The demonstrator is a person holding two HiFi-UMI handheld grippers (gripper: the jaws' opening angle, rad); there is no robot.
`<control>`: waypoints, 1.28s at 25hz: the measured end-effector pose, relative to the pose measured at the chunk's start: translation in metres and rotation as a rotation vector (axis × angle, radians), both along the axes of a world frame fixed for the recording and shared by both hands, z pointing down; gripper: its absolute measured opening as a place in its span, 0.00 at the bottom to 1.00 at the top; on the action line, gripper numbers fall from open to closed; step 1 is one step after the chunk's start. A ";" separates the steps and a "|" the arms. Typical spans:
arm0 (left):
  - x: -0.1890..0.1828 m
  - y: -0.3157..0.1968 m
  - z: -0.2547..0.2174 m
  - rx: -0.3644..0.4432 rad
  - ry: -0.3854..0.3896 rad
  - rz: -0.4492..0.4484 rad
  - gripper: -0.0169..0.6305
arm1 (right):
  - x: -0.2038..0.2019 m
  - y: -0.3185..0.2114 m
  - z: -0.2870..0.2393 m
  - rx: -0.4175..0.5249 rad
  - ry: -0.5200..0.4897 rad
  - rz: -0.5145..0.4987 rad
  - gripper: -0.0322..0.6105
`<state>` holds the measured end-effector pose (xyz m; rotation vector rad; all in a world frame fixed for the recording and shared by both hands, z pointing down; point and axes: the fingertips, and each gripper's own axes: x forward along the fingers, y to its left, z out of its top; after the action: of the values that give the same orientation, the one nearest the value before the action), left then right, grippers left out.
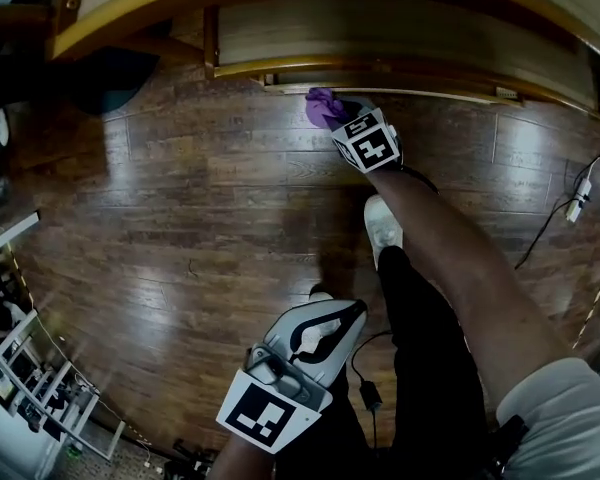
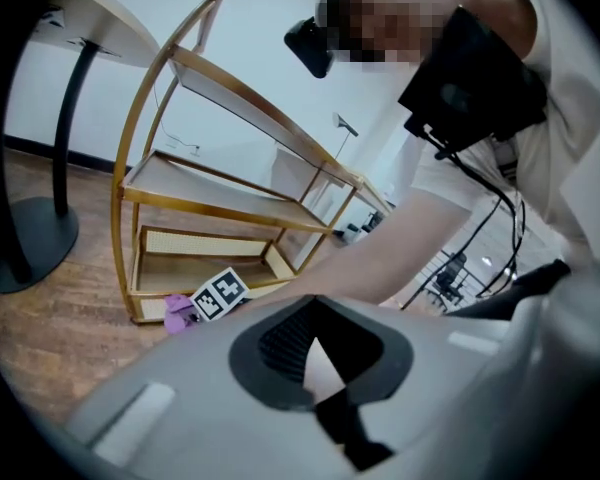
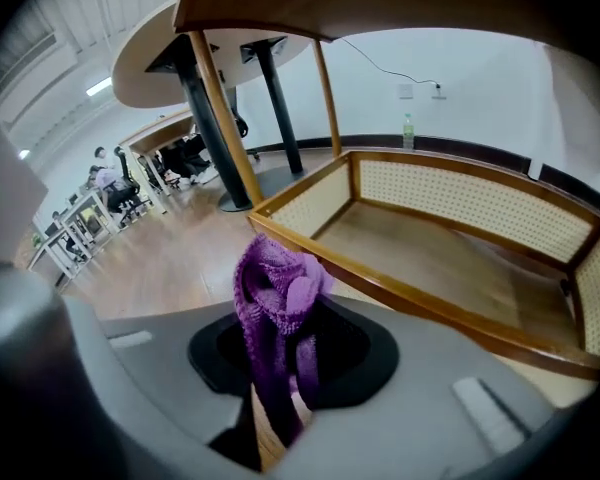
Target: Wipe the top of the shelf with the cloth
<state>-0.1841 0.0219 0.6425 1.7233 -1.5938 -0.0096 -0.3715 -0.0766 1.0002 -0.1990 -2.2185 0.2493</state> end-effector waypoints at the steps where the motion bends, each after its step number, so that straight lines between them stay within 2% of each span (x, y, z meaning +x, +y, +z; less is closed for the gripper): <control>1: 0.001 -0.005 0.000 0.002 0.002 0.010 0.05 | 0.010 -0.014 0.004 0.014 0.012 0.014 0.19; 12: 0.028 -0.065 0.003 0.018 0.022 0.184 0.05 | 0.121 -0.161 0.006 0.126 0.101 0.166 0.19; 16: 0.035 -0.082 0.003 0.018 0.016 0.243 0.05 | 0.180 -0.222 0.020 0.192 0.165 0.227 0.19; 24: 0.041 -0.098 0.010 0.007 0.008 0.293 0.05 | 0.288 -0.347 0.018 0.317 0.317 0.433 0.19; 28: 0.038 -0.103 0.012 0.010 -0.010 0.289 0.05 | 0.306 -0.361 0.017 0.326 0.327 0.452 0.19; 30: 0.036 -0.106 0.008 0.022 -0.017 0.263 0.05 | 0.291 -0.340 0.014 0.301 0.288 0.416 0.19; 32: 0.036 -0.107 0.001 0.039 -0.021 0.238 0.05 | 0.272 -0.298 0.012 0.248 0.249 0.348 0.19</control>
<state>-0.1481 -0.0848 0.6434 1.9398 -1.4021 0.0953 -0.0994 -0.3751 1.0125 0.3388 -2.0023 0.1734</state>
